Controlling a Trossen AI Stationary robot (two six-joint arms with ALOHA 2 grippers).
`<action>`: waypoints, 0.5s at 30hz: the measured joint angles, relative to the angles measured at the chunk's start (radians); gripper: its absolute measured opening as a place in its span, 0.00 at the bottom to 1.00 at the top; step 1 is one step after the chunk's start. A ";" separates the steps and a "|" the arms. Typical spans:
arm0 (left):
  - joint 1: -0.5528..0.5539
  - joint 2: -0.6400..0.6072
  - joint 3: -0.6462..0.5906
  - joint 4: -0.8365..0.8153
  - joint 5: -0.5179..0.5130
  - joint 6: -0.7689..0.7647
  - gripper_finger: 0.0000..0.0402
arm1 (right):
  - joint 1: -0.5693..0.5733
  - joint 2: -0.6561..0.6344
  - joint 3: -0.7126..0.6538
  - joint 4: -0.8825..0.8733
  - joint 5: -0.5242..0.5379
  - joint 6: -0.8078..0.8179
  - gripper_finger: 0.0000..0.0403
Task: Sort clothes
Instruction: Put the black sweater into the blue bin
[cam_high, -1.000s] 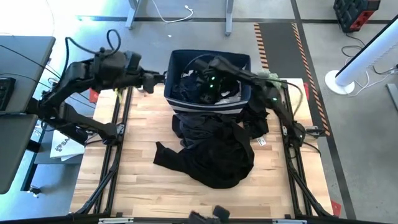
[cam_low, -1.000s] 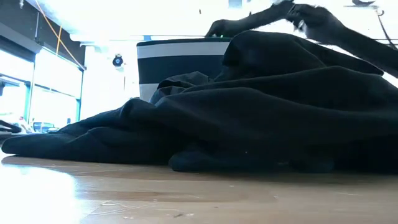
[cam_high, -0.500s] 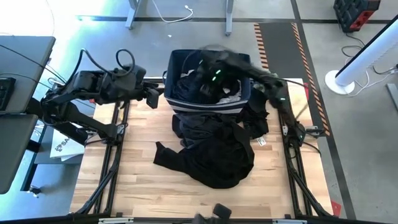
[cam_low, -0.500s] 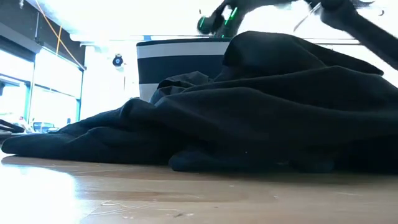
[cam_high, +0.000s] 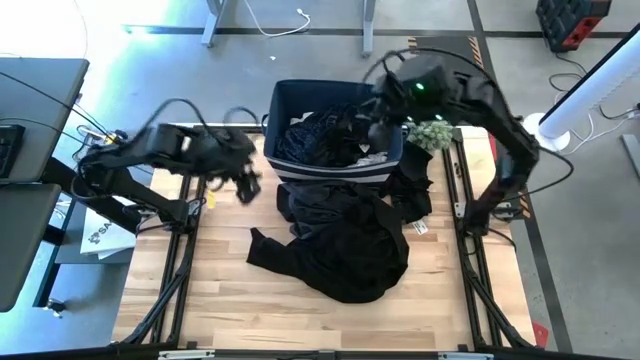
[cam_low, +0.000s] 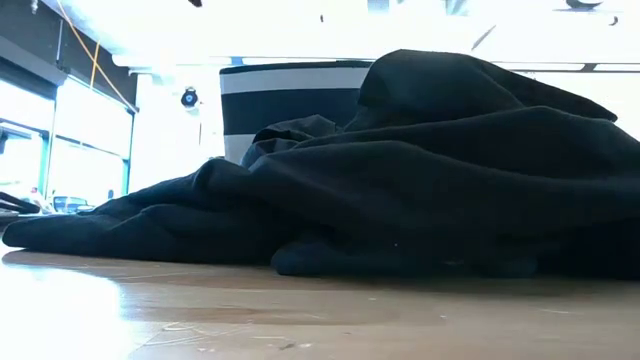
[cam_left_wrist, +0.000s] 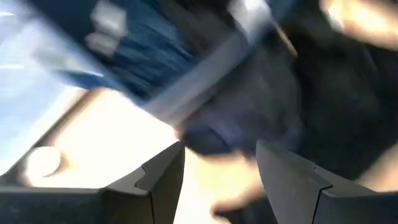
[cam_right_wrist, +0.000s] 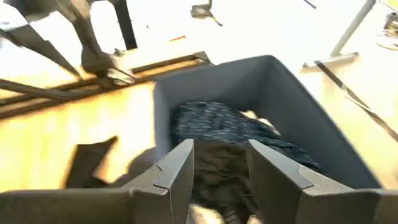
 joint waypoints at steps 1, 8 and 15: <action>0.001 0.000 -0.040 0.026 0.077 0.051 0.48 | 0.016 -0.015 0.000 -0.003 -0.001 0.012 0.36; -0.021 0.008 -0.453 0.373 0.425 0.368 0.46 | 0.087 -0.044 0.000 -0.036 0.135 0.052 0.36; -0.097 0.093 -0.775 0.907 0.575 0.569 0.44 | 0.102 -0.036 -0.006 -0.141 0.165 0.122 0.36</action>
